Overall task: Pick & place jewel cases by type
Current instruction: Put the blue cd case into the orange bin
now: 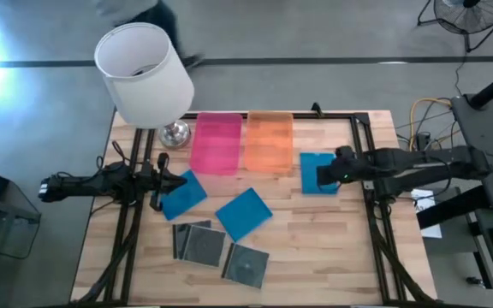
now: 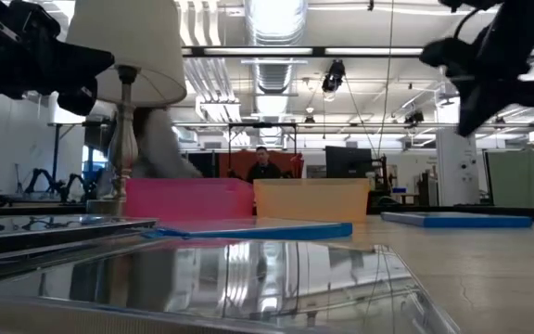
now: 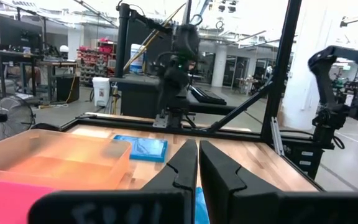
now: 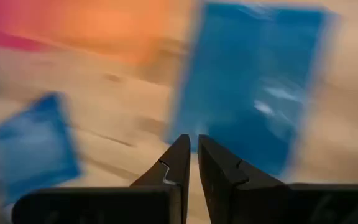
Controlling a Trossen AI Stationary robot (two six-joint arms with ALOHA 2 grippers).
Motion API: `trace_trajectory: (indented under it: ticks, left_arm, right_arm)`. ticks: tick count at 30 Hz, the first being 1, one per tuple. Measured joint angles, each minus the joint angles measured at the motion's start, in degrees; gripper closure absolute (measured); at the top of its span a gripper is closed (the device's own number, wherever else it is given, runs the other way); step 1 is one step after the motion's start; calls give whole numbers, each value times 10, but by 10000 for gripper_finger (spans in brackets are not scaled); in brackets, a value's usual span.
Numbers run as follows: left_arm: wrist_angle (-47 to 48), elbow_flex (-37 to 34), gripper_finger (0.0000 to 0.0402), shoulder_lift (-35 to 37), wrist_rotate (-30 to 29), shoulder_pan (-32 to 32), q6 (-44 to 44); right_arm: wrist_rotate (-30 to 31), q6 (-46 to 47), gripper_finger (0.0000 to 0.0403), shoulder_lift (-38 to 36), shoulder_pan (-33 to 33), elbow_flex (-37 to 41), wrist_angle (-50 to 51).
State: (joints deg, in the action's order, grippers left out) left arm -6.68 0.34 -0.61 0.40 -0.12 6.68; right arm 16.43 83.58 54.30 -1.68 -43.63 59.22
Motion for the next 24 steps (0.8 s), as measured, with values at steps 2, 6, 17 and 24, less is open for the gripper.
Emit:
trace_trajectory:
  ticks: [2, 6, 17, 24]
  left_arm:
    - [-5, 0, 402, 0, -3, 0, 0]
    - [-78, 0, 402, -7, 11, -2, 140]
    - [-199, 20, 402, -60, -219, 0, 502]
    - [-255, 151, 402, -296, -138, -3, 487]
  right_arm:
    - [-25, 36, 370, 30, 1, -10, 45]
    - [-89, 59, 340, 44, 4, -5, 42]
    - [-89, 109, 171, -40, 46, 70, 33]
    - [-86, 60, 131, -78, 77, 115, -18]
